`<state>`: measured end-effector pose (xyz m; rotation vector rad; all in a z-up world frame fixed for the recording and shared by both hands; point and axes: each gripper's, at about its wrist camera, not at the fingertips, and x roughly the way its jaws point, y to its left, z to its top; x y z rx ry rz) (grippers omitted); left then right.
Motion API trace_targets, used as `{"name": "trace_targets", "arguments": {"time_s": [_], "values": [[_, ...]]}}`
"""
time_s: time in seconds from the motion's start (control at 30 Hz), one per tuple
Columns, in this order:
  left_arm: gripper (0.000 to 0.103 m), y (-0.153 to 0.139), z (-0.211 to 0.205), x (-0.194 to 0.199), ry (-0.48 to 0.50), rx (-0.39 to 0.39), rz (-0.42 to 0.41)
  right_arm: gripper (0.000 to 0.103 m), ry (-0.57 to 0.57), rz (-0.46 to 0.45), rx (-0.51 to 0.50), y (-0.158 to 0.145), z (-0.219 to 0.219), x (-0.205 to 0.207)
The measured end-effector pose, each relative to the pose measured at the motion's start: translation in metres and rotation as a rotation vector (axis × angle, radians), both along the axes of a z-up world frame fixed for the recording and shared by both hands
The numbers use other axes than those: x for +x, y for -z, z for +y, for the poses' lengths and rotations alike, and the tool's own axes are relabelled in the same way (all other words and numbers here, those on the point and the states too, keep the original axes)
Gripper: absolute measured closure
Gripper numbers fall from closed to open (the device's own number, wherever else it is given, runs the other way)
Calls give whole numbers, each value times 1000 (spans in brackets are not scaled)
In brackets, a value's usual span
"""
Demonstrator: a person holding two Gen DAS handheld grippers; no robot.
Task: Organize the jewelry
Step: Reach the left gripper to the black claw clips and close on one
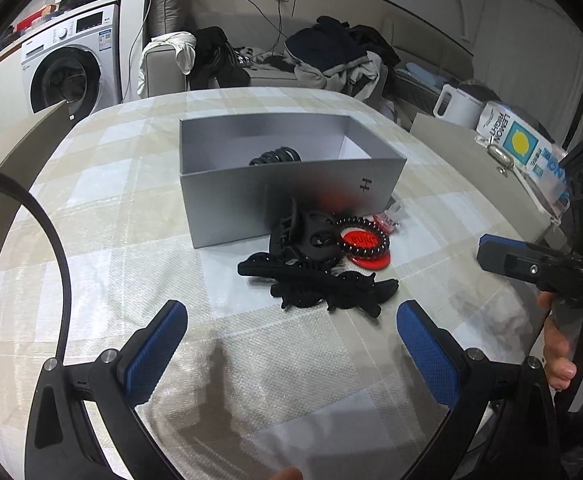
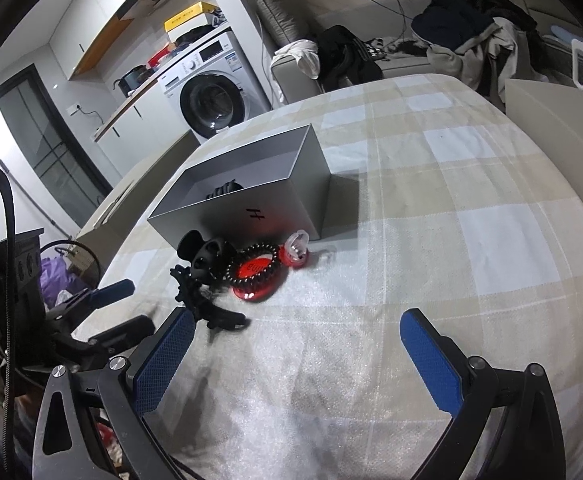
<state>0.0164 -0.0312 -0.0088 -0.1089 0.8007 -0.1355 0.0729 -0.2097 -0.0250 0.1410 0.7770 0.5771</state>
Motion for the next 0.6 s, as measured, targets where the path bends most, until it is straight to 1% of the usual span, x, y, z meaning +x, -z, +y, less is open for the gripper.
{"name": "trace_targets", "arguments": {"time_s": [0.17,0.43,0.6], "values": [[1,4,-1,8,23,-3,15,0,2,5,1,1,1,0],[1,7,-4,22,89,8,34,0,19,14,-3,2,-2,5],[1,9,-7,26,102,36,43,0,31,27,-6,5,-4,8]]}}
